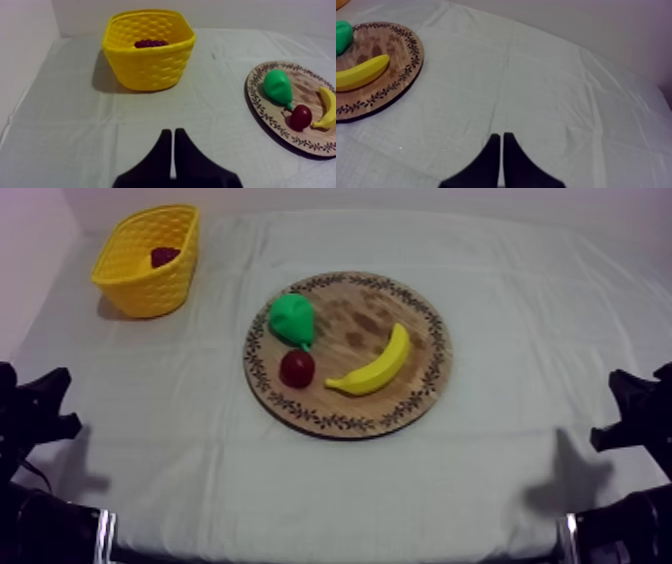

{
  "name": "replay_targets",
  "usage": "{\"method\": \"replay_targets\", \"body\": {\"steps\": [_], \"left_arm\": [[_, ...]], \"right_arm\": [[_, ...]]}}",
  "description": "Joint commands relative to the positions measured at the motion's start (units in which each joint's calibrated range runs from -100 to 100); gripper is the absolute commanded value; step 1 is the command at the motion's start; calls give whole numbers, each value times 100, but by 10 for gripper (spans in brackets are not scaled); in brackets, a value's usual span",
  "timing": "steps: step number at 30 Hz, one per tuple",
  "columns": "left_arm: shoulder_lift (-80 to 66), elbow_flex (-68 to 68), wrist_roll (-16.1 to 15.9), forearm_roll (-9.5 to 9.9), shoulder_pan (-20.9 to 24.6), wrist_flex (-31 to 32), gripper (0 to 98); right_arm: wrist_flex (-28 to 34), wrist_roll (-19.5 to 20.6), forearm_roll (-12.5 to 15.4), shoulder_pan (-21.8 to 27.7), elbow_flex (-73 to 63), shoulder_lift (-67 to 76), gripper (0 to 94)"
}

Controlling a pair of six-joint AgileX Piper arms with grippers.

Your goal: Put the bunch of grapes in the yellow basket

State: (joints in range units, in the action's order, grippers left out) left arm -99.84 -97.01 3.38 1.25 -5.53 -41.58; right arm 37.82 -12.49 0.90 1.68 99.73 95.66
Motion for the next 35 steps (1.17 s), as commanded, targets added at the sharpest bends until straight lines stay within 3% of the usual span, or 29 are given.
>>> {"method": "replay_targets", "body": {"steps": [1,8,12,16,35], "left_arm": [[-7,-5,23,18,-1,-8,0],[-16,1,55,30,-24,-23,0],[-16,-46,490,29,-49,139,2],[-16,-86,228,36,-56,250,1],[-16,-148,360,43,-59,444,1]], "right_arm": [[0,12,0,0,4,1,2],[0,13,0,0,4,1,2],[0,13,0,0,4,1,2],[0,12,0,0,4,1,2],[0,14,0,0,4,1,2]]}}
